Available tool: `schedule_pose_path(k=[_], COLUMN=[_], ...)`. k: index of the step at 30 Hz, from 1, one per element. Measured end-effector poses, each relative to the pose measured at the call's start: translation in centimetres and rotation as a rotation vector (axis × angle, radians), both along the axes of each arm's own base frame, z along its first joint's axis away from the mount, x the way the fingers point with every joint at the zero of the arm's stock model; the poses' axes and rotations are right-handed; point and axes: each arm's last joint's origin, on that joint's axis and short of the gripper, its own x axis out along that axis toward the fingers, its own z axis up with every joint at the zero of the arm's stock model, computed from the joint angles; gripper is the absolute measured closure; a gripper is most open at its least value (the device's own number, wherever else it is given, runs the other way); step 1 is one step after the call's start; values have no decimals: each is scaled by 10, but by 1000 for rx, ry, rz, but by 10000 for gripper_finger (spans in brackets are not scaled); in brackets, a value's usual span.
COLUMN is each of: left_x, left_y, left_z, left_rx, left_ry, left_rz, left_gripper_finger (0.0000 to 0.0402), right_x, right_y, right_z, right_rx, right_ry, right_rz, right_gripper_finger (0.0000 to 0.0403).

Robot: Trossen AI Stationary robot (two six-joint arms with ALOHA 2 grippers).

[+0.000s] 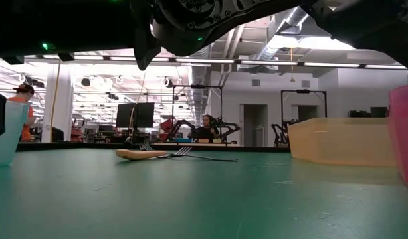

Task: Sort silverware by color (type)
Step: Put the yellow fork into the blue bin

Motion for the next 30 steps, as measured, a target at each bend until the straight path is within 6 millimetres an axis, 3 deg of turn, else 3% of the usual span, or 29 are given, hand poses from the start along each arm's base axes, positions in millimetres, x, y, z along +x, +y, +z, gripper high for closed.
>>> schedule_pose_path(k=[15,19,30], left_x=[0,0,0], left_y=[0,0,0], left_z=[0,0,0], left_rx=[-3,-3,-6], left_ry=[-3,-3,-7], left_rz=[1,1,1], left_gripper_finger=[210,210,210], right_x=[-1,-2,-4], right_y=[0,2,4], right_z=[9,20,19], right_rx=[129,214,317], right_ry=[-7,-16,46], right_rz=[-106,-105,-65], right_gripper_finger=[224,224,224])
